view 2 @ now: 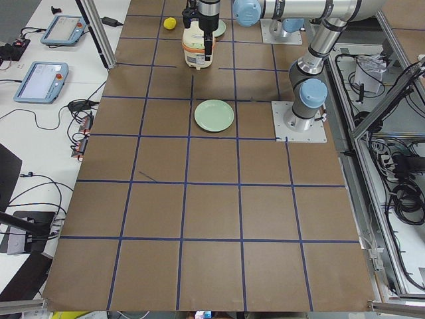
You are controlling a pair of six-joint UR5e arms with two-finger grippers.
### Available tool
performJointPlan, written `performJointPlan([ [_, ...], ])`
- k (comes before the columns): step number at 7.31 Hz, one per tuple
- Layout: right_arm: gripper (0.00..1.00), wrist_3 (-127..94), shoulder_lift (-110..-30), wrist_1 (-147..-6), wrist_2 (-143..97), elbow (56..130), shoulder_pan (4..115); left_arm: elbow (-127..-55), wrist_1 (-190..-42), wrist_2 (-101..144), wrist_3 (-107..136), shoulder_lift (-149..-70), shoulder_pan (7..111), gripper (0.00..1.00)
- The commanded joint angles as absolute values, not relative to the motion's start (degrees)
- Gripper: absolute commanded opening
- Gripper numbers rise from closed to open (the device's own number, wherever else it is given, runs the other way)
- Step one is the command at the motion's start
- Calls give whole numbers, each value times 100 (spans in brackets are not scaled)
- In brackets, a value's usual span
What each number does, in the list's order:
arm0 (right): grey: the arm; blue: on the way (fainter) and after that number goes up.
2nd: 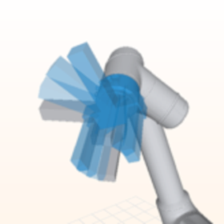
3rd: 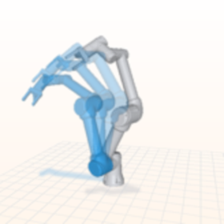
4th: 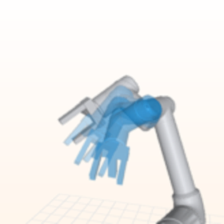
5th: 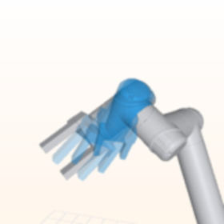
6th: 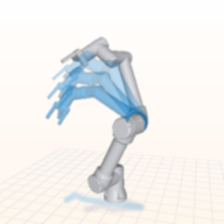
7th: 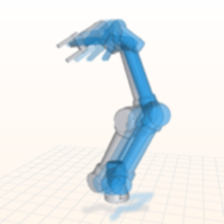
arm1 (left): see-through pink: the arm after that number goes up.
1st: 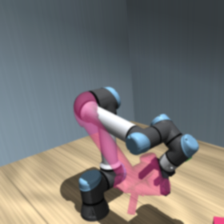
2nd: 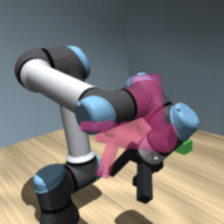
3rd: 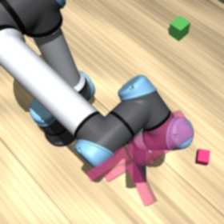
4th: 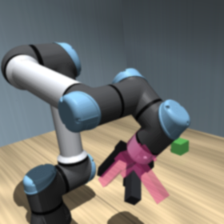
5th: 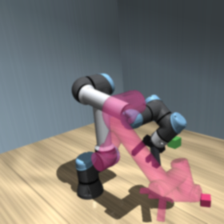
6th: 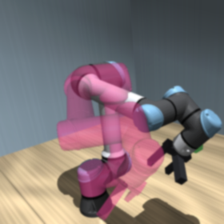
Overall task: Press rice cooker button
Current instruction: 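Lower the right gripper and press down on the green button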
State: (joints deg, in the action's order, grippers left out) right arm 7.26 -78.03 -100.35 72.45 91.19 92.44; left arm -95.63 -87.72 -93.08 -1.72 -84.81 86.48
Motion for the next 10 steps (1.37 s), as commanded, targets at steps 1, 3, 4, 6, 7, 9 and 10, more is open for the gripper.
performJointPlan([
  [1, 8, 738, -7796, -10107, 7233, 9176, 9229, -9562, -8771, -9308, -176, -8481, 8648, 100],
  [3, 8, 800, -7805, -10177, 7233, 9281, 9167, -9562, -8771, -9308, -176, -8481, 8648, 100],
  [4, 8, 800, -7805, -10195, 7225, 9325, 9176, -9562, -8771, -9308, -176, -8481, 8648, 100],
  [6, 8, 765, -7883, -10301, 7216, 9492, 9211, -9562, -8771, -9308, -176, -8481, 8648, 100],
  [7, 8, 756, -7892, -10318, 7164, 9501, 9220, -9562, -8780, -9308, -176, -8481, 8648, 100],
  [9, 8, 765, -7875, -10318, 7128, 9510, 9220, -9562, -8771, -9308, -176, -8481, 8648, 100],
  [10, 8, 782, -7858, -10344, 7137, 9501, 9202, -9562, -8771, -9308, -176, -8481, 8648, 100],
])
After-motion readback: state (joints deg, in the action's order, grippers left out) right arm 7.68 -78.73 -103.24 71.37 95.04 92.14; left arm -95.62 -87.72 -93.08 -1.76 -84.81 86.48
